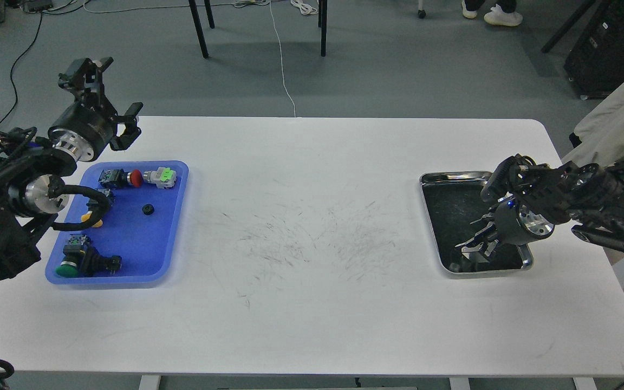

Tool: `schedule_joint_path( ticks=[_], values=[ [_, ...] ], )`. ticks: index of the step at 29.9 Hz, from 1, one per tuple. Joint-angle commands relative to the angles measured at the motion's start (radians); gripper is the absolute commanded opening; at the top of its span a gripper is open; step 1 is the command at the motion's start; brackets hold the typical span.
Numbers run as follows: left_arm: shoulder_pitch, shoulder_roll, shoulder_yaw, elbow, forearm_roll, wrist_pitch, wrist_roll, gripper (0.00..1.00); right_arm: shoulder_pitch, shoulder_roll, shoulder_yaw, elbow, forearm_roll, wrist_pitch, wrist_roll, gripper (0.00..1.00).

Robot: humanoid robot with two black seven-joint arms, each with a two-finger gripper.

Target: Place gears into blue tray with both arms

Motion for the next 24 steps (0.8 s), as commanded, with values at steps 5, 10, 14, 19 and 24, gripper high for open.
schedule_joint_path(
  ticks=[5,10,14,19,24],
  values=[
    [0.001,0.003,0.008,0.001,0.005,-0.003,0.003,0.99,0.021,-0.016,-0.003,0.000,0.001,0.007,0.000,0.65],
    [0.004,0.000,0.009,0.007,0.007,0.000,0.005,0.99,0.017,-0.016,-0.002,0.014,0.003,0.007,0.000,0.65],
    [0.004,-0.001,0.009,0.015,0.007,-0.002,0.005,0.99,0.010,-0.016,0.000,0.014,0.001,0.007,0.000,0.61],
    [0.009,0.000,0.009,0.015,0.008,-0.002,0.005,0.99,0.015,-0.021,-0.003,0.014,0.000,0.007,0.000,0.54],
    [0.012,0.000,0.009,0.015,0.007,0.000,0.005,0.99,0.015,-0.034,-0.003,0.016,-0.002,0.007,0.000,0.49]
  ],
)
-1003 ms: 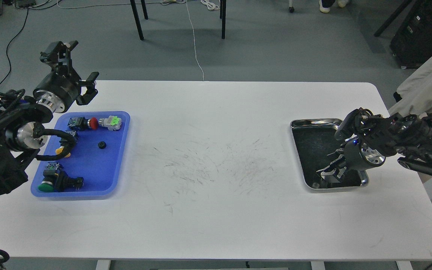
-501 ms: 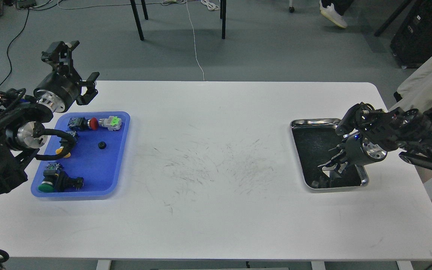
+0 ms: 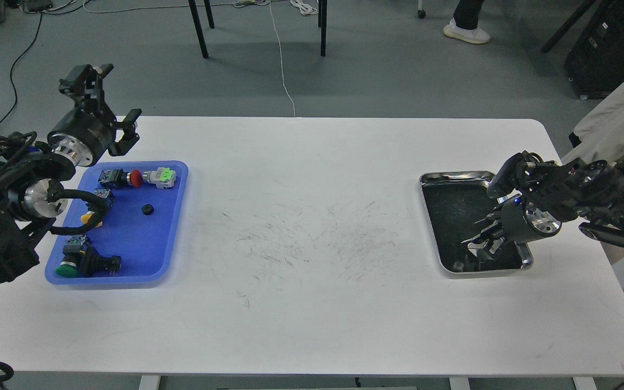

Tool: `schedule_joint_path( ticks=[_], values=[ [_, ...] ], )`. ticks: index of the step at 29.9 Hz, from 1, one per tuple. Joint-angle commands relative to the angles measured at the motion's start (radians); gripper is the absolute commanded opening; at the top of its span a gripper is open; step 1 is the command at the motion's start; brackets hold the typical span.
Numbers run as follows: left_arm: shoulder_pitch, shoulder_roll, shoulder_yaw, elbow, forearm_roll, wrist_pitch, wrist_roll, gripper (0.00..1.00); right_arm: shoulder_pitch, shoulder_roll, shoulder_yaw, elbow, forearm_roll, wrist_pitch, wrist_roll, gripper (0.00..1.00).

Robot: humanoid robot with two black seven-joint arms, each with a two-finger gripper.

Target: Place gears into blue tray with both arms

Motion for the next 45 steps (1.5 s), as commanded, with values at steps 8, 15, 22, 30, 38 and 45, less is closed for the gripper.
schedule_joint_path(
  ticks=[8,15,22,30,38,45],
  values=[
    [0.004,-0.001,0.003,0.006,-0.001,0.001,0.000,0.99,-0.002,-0.004,-0.031,-0.001,-0.002,-0.001,0.000,0.48],
    [0.004,-0.001,0.003,0.006,-0.001,0.001,0.000,0.99,-0.001,-0.001,-0.031,-0.007,-0.004,-0.001,0.000,0.43],
    [0.004,-0.001,0.003,0.006,-0.001,0.001,0.000,0.99,0.001,0.003,-0.029,-0.010,-0.004,-0.002,0.000,0.35],
    [0.004,-0.001,0.003,0.006,-0.001,0.001,0.002,0.99,-0.002,0.003,-0.031,-0.006,-0.004,-0.002,0.000,0.25],
    [0.005,-0.003,0.003,0.006,0.001,0.001,0.000,0.99,0.002,0.003,-0.031,-0.006,-0.004,-0.002,0.000,0.10],
    [0.004,-0.001,0.001,0.003,0.001,-0.001,0.000,0.99,0.057,-0.001,0.021,-0.030,0.004,-0.011,0.000,0.01]
  ],
)
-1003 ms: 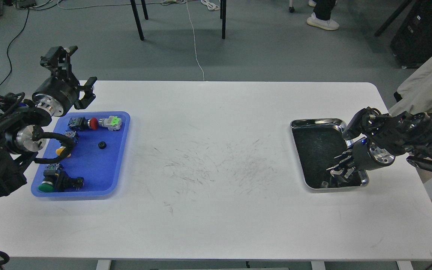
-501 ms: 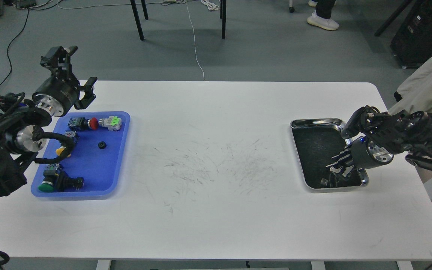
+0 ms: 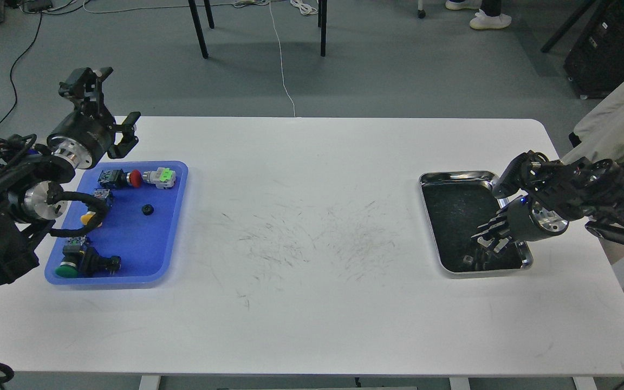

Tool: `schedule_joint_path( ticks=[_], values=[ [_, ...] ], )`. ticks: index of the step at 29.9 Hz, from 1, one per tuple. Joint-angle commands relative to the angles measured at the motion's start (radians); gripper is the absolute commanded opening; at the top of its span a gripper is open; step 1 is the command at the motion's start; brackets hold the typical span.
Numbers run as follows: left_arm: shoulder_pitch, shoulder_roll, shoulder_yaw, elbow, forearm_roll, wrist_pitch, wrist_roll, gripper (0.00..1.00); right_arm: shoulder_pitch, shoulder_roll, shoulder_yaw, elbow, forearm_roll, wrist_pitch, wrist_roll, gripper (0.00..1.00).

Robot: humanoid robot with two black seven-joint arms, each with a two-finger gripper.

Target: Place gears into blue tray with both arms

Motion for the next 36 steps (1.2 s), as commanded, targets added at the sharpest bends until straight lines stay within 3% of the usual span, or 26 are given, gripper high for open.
schedule_joint_path(
  ticks=[1,8,17,24,30,36],
  values=[
    [-0.001,0.003,-0.002,-0.001,-0.001,-0.003,0.001,0.99,0.028,-0.005,0.052,-0.014,0.006,-0.008,0.000,0.01],
    [-0.017,0.012,-0.002,0.002,-0.002,-0.015,0.030,0.99,-0.018,0.015,0.279,-0.100,0.011,-0.029,0.000,0.01],
    [-0.028,-0.009,-0.020,0.000,-0.016,-0.009,0.053,0.99,-0.127,0.154,0.485,-0.294,0.017,-0.092,0.000,0.01],
    [-0.028,-0.020,-0.022,0.000,-0.016,0.000,0.050,0.99,-0.207,0.225,0.652,-0.265,0.036,-0.192,0.000,0.01],
    [-0.029,-0.017,-0.023,0.000,-0.016,-0.003,0.050,0.99,-0.255,0.328,0.655,-0.253,0.036,-0.293,0.000,0.02],
    [-0.025,-0.017,-0.060,-0.003,-0.016,-0.008,0.056,0.99,-0.288,0.337,0.652,-0.177,0.034,-0.363,0.000,0.01]
  ],
)
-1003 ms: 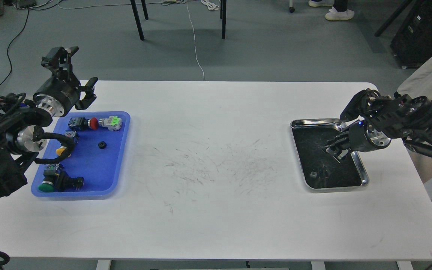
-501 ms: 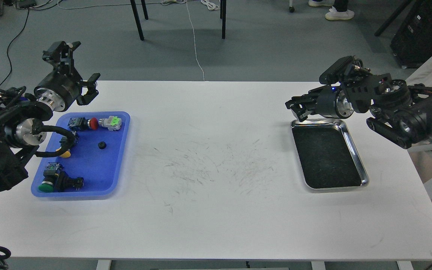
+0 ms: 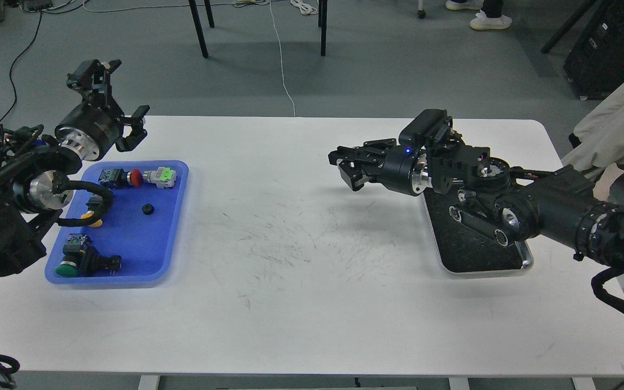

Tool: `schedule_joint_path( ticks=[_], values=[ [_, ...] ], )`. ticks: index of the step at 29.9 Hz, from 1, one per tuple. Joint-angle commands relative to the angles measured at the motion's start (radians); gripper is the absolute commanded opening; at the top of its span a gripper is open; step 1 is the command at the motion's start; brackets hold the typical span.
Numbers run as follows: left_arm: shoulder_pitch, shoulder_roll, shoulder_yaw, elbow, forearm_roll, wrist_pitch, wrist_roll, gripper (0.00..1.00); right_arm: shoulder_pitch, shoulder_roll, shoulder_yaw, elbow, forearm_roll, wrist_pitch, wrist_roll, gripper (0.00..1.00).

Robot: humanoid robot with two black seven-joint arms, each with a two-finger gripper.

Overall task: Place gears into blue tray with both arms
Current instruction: 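Lift the black part and carry it toward the table centre, then lower the right gripper toward the table surface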

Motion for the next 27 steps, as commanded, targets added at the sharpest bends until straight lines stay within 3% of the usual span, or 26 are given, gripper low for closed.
schedule_joint_path(
  ticks=[1,16,27],
  values=[
    [0.006,-0.004,-0.015,-0.002,0.000,-0.003,0.006,0.99,-0.022,0.003,-0.002,0.042,-0.006,-0.041,0.000,0.02],
    [0.008,0.003,-0.019,-0.004,0.000,0.003,0.004,0.99,-0.070,0.141,-0.103,0.036,-0.030,-0.145,0.000,0.02],
    [0.011,0.009,-0.019,-0.008,0.000,0.000,0.004,0.99,-0.099,0.141,-0.141,-0.002,-0.032,-0.154,0.000,0.01]
  ],
)
